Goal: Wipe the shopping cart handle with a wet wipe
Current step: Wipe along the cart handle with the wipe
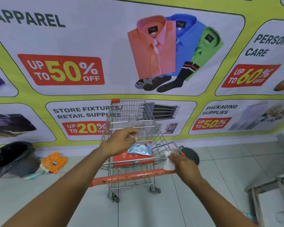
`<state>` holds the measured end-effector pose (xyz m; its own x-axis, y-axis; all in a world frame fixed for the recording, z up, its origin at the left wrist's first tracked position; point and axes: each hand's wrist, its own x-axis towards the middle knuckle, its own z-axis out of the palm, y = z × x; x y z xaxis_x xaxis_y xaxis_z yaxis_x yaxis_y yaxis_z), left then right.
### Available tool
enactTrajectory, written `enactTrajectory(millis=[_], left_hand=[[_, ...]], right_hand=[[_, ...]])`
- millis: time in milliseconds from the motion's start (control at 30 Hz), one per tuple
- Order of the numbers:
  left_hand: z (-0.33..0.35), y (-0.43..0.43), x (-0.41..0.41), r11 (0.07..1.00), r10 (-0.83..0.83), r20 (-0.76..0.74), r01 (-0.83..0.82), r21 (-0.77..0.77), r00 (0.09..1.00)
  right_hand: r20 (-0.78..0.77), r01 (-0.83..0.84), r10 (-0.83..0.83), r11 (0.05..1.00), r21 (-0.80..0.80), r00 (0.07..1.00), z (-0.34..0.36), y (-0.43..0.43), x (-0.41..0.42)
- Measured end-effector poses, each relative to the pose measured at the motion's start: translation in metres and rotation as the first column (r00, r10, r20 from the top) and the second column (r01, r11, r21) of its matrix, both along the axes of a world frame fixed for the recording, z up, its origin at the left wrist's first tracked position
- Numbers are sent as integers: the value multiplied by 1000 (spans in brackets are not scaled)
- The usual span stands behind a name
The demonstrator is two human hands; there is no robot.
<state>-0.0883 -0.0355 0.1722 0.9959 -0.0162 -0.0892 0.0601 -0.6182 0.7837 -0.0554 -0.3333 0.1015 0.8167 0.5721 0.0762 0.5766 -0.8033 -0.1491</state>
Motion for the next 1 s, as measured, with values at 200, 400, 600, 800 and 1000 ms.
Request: enactTrajectory(millis=[200,400,600,800,1000], left_hand=[[-15,-7,-4,941,-54,196,-16,339,979],[-26,-36,-19,818,-201,258,17,575,945],[-44,-26,-65,794,-128,247,-50,606,960],[-105,48,-138,843,306,68,-303,444,950],[-133,47,-183,934,291,-34,-276,227,956]], right_hand=[[38,8,-11,997,81,999,-44,-27,-27],[19,47,-50,994,102,999,-52,-33,-34],[-58,162,-156,979,121,986,-51,-47,-29],[-90,78,-60,976,203,994,-68,-7,-55],[-105,-45,68,977,207,992,-71,47,-81]])
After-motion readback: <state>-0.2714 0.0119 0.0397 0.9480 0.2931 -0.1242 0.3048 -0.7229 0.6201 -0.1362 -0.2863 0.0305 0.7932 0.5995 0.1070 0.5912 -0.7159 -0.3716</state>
